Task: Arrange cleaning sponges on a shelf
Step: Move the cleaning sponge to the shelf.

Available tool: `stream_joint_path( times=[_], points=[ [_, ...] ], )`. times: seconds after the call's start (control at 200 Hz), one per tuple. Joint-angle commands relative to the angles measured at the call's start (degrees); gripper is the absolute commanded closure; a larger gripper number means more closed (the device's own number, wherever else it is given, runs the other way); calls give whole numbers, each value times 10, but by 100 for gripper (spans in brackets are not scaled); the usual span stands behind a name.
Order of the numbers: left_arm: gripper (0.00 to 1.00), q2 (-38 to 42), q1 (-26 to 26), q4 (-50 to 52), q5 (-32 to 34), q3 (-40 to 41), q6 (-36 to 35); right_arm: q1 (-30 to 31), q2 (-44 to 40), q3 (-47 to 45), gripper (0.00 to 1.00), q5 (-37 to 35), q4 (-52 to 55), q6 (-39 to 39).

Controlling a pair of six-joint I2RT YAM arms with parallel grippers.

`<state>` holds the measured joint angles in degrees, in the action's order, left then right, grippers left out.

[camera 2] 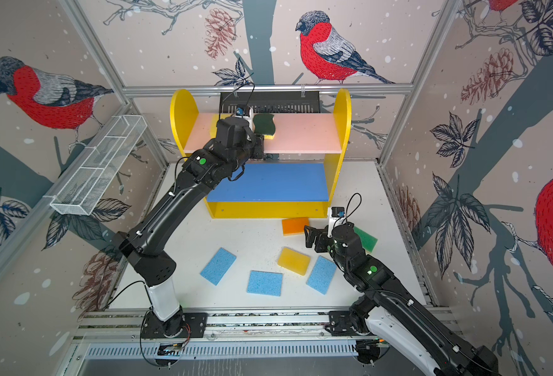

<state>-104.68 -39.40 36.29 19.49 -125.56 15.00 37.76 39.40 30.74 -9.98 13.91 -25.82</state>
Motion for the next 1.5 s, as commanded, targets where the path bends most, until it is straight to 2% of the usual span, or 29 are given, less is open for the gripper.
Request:
stream_joint_path(
  times=[0.0, 0.57, 0.725, 1.041, 1.361, 1.446, 1.496],
  points=[
    [55, 24, 1, 23, -29, 37, 8, -1, 1, 4, 1, -5, -11, 2],
    [49, 211, 0, -62, -113, 188, -13, -2, 13, 27, 0, -29, -5, 12],
    [48, 263, 0, -52, -87, 237, -9, -3, 19, 44, 0, -48, 11, 20],
    [48, 376, 0, -34, -9, 397, 34, -4, 25, 68, 1, -80, 29, 8],
    [42, 444, 0, -63, 13, 566, 64, -8, 65, 92, 0, -134, 53, -33],
    [42, 464, 0, -86, 7, 605, 72, -25, 81, 93, 1, -165, 73, -70],
    [42, 475, 0, -96, 4, 626, 76, -45, 90, 90, 0, -159, 78, -87]
  ],
)
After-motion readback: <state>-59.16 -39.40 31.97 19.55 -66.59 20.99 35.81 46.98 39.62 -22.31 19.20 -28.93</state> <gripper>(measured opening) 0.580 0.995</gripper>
